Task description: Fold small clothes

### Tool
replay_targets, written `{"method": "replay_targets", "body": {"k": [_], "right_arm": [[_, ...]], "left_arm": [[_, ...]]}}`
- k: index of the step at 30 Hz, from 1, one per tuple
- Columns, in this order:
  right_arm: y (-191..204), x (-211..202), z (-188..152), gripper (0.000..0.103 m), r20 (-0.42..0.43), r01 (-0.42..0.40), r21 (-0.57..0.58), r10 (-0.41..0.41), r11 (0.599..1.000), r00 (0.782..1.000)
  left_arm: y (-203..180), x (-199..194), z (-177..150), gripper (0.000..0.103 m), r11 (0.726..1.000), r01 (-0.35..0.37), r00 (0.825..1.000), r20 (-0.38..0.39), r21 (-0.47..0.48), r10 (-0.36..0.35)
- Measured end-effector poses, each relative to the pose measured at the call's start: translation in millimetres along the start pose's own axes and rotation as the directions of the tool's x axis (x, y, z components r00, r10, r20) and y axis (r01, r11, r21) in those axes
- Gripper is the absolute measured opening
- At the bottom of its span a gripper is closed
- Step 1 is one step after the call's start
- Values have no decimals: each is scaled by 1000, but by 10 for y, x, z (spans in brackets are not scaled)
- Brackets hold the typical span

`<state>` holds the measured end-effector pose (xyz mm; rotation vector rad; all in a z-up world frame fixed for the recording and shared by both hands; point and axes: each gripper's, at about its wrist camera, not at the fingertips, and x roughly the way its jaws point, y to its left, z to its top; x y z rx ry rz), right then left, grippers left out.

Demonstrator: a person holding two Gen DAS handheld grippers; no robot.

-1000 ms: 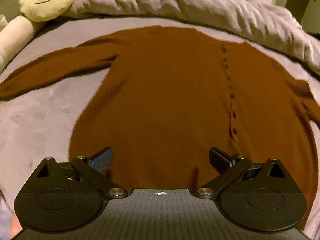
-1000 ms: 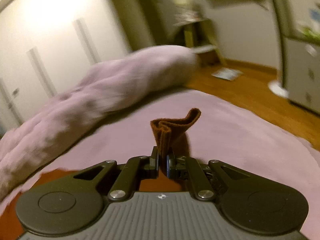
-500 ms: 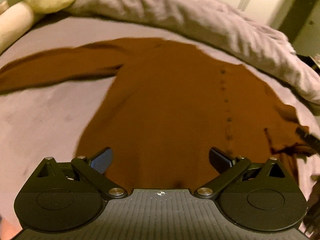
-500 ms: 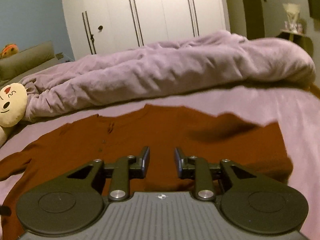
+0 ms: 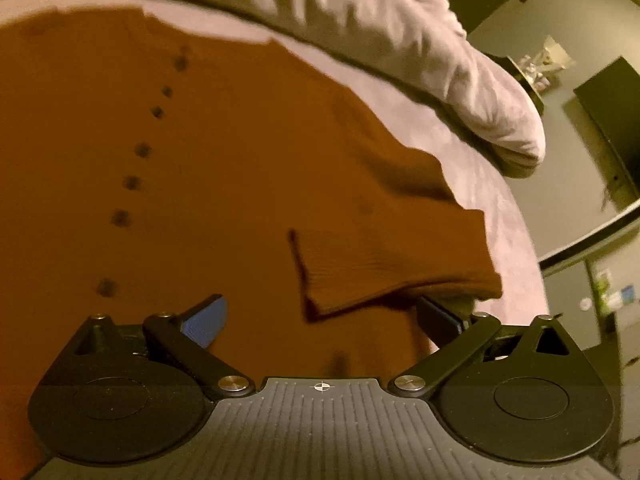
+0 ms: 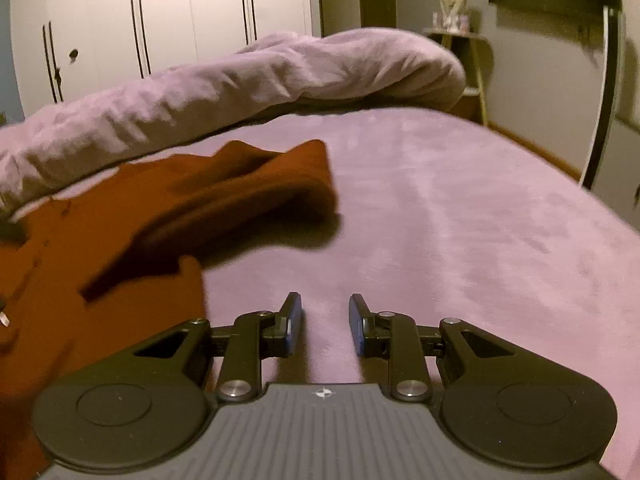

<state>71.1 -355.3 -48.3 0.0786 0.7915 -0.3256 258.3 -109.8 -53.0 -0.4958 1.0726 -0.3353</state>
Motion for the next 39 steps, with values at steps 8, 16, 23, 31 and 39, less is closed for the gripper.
{"method": "replay_targets", "body": {"k": [8,16,23,31,39], "right_arm": [[11,62,-88,25,21,21,-68,-20,997,1000],[73,92,-47,26,20,40,-79,-38,996,999],[152,97,4,26,18,61,-103,-59,993,998],[375,23,144,39,60,9,-138,-1,990,998],[975,165,352,50,115,-52,-298,90,953,989]], "left_arm": [[-15,448,56,78,997,28,998,-55,-75,-32],[-13,534,248,18,997,20,997,-75,-78,-26],[46,231,375,7,1000,8,1000,19,-8,-8],[206,-433,687,6,995,-69,974,220,73,51],[673,-1017,859,6,977,-207,910,379,61,169]]}}
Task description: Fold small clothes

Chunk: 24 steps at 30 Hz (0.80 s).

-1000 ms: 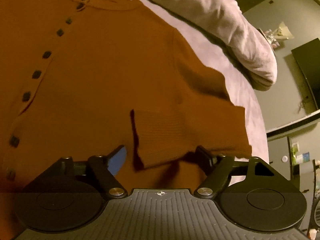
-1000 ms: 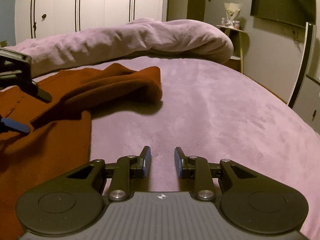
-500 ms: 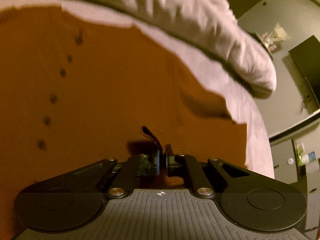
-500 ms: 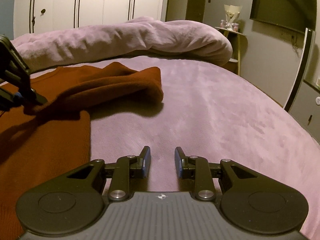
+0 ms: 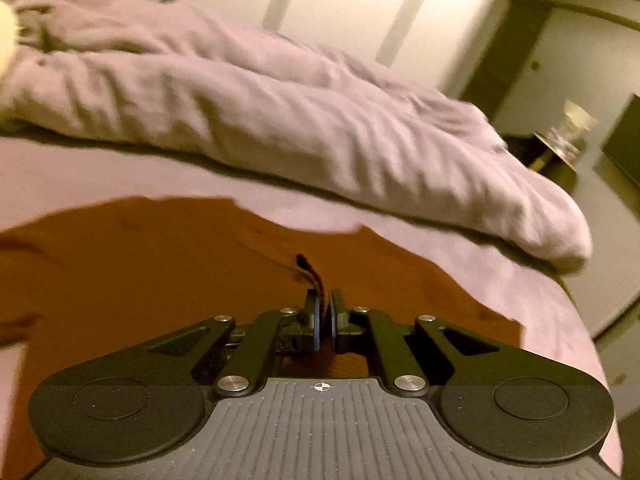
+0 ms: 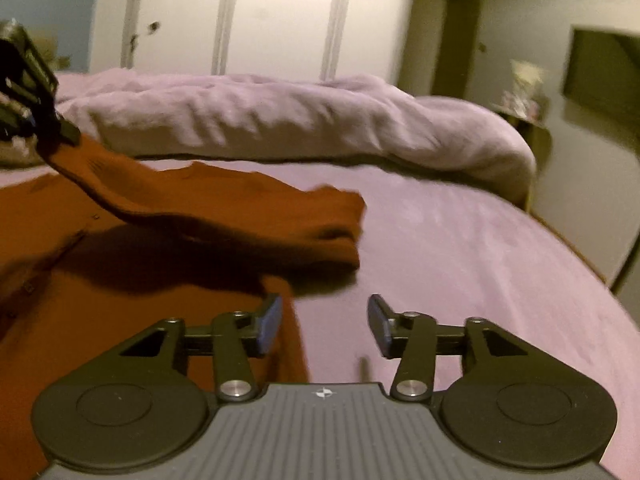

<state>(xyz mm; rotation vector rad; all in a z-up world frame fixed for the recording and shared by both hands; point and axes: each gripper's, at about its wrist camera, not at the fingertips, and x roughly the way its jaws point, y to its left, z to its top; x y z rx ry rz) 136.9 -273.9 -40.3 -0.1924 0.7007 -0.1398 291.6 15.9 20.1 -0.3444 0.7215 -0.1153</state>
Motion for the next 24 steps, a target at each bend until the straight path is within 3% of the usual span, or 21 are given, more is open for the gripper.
{"method": "replay_targets", "body": {"k": [8,16,21,24], "right_arm": [[396,526,219,52,-57,-12,-140,4,990,998],[671,846,298,53,-79,10,-282,-34,959,996],[686,1006,385,57,-79,28,-278,-52,960,996],[678,1054,411,59,-48,60,-285,-76,957,996]], "left_arm": [[727,-37,160,6,984,-155,986,44,-93,159],[1047,17,176,6,970,-197,976,61,-140,207],[1207,48,227,6,959,-235,966,74,-156,249],[1270,78,188,6,959,-217,971,60,-185,231]]}}
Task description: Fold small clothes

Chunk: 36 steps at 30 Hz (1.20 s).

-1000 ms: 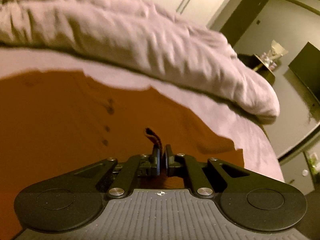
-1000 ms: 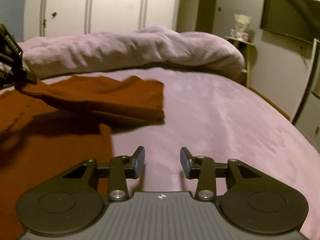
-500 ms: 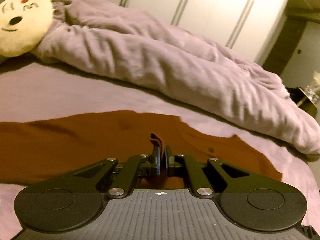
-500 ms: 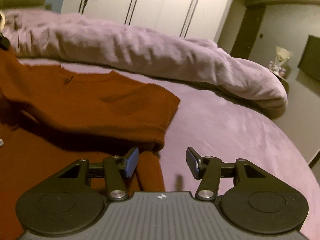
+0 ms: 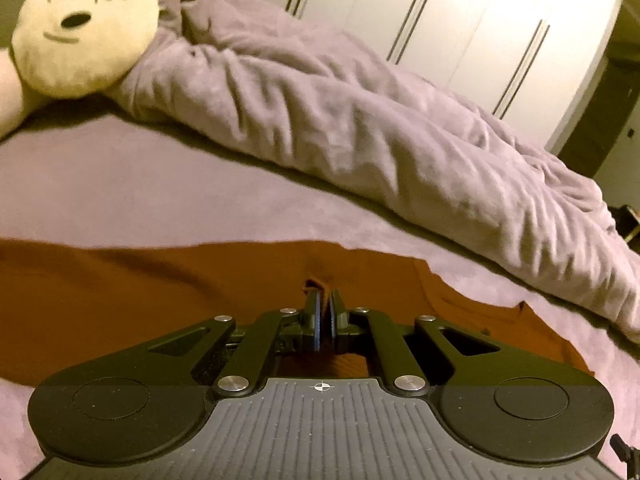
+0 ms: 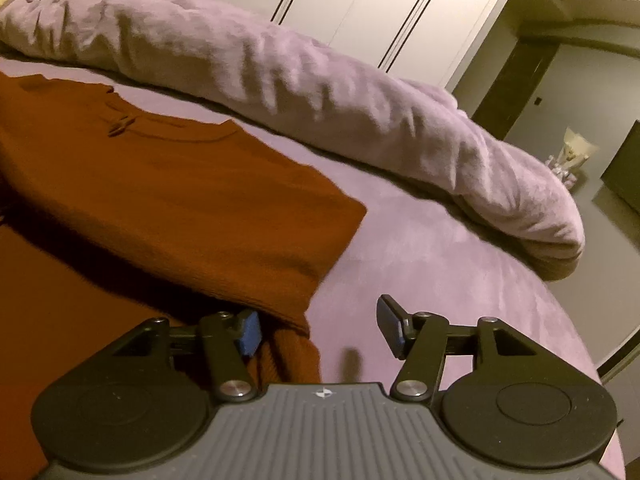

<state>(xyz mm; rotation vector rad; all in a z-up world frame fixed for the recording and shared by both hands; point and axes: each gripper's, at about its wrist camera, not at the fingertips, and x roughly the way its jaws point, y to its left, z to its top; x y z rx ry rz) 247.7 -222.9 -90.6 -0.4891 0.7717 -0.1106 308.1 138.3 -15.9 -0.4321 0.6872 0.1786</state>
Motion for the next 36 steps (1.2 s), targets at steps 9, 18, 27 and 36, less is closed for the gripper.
{"method": "replay_targets", "body": {"k": [9,18,27,36], "right_arm": [[-463,131,-175,78,-30,-59,252,69,966,997],[-273,-74,-196,72,13,-42,113,41,993,999],[-320,-270,-194,70,21,-64,128,62,990,998],[-196,-345,42,31,87,-192,166,180,967,980]], "left_arm": [[-50,244,-259,7,996,-32,997,-69,88,38],[-6,149,-183,6,996,35,999,-8,79,-35],[195,149,-353,15,992,-4,995,-94,124,16],[215,240,-424,45,993,61,982,-185,99,-42]]}}
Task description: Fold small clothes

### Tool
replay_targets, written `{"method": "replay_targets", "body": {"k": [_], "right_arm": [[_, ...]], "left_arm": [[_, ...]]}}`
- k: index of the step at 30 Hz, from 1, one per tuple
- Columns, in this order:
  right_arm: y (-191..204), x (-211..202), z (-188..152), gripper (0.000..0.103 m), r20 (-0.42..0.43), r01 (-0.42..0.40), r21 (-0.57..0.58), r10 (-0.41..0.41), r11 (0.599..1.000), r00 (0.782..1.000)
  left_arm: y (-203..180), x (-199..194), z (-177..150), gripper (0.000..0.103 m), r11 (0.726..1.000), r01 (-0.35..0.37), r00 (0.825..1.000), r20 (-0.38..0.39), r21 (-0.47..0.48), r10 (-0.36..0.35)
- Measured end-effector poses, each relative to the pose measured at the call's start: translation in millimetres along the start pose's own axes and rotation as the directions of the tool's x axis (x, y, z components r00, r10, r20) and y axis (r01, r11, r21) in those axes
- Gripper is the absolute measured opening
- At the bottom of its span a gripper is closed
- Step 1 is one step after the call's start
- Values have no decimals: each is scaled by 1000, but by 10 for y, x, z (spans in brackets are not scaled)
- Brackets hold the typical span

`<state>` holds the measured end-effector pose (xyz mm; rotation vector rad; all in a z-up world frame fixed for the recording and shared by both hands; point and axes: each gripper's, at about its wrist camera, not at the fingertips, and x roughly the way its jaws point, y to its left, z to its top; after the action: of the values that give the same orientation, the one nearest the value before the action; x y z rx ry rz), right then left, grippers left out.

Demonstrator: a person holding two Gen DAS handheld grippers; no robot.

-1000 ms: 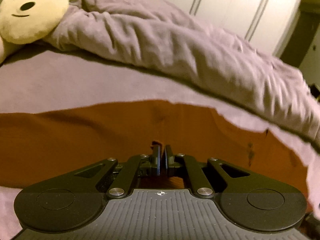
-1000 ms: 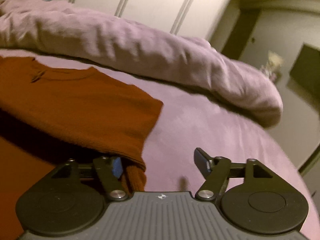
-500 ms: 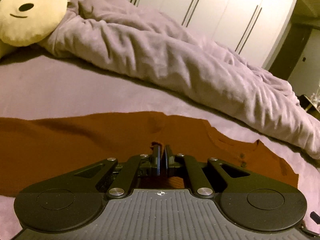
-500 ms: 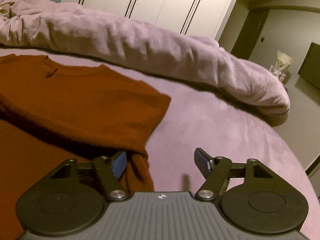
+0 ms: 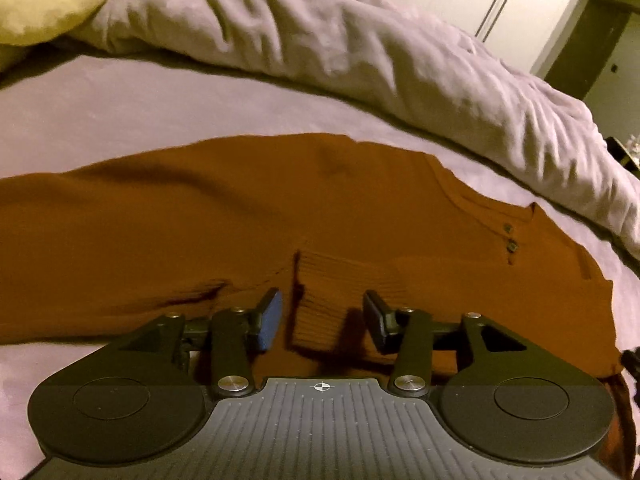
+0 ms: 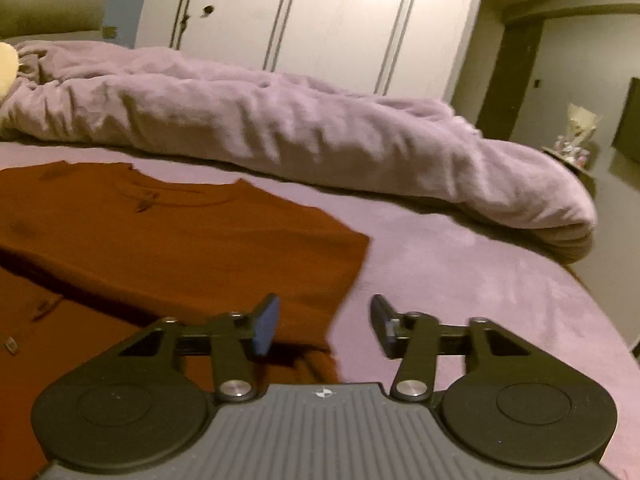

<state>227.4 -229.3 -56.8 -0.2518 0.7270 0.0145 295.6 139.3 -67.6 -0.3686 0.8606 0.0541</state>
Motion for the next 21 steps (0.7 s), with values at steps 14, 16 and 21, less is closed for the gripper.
{"method": "replay_targets", "body": {"k": [14,16,21], "right_arm": [[243,302,-145,17,-72,-35,-10,34,999,997],[243,302,-158,17,-68,-30,-14,29,999,997],[303,309,-202,17,-59,-11,-53,8,999,998]], "left_arm": [[-277,-89,90,10,991,-56,982,184,123,33],[-279,-45,94,10,989,-71,982,183,132,46],[-241,138,-98,16,969,-181,982,84,168,168]]}}
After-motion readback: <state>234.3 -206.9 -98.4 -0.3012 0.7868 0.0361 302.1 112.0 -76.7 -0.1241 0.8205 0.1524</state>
